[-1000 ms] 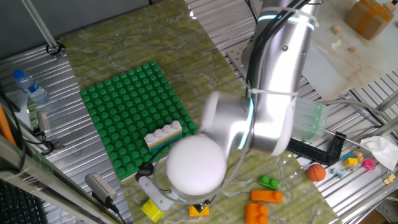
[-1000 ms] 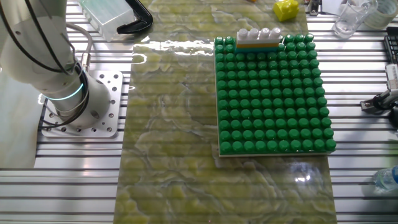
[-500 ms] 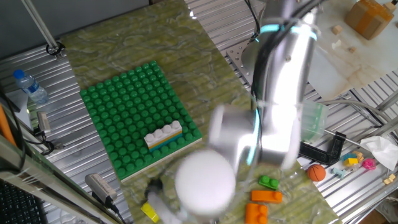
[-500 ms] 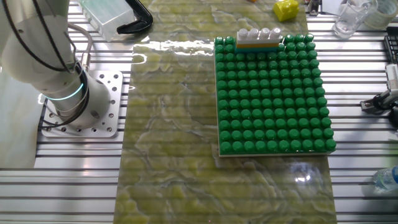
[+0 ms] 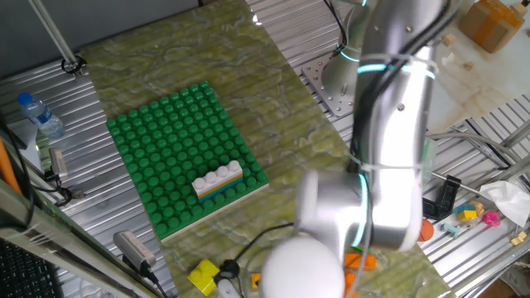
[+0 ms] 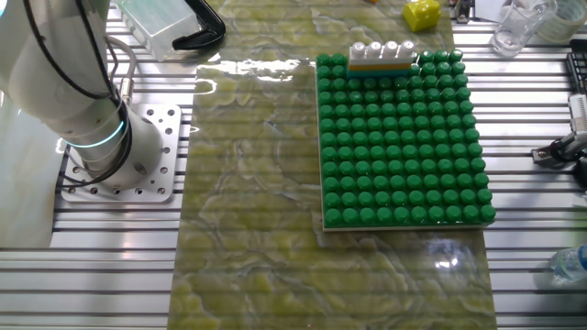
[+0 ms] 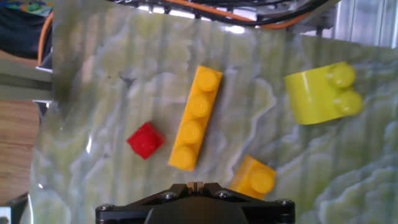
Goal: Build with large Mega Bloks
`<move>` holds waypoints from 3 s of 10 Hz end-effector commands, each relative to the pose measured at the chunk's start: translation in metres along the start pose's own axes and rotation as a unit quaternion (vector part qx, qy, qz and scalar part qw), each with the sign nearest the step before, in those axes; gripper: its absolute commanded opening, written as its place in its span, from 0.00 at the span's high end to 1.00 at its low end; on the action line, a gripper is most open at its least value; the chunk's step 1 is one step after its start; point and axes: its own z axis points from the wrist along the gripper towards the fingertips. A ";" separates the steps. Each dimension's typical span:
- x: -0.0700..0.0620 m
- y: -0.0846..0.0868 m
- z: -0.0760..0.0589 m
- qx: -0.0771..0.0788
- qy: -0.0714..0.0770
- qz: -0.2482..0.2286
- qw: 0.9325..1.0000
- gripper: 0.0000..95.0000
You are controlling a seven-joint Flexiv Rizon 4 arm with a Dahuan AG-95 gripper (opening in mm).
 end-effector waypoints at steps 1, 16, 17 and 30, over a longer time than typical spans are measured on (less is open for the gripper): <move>-0.004 0.000 0.012 0.003 -0.005 0.006 1.000 1.00; -0.048 -0.005 0.048 -0.008 -0.052 0.056 0.997 0.20; -0.051 -0.004 0.053 -0.006 -0.051 0.057 0.997 0.20; -0.054 -0.002 0.058 -0.002 -0.051 0.055 0.997 0.20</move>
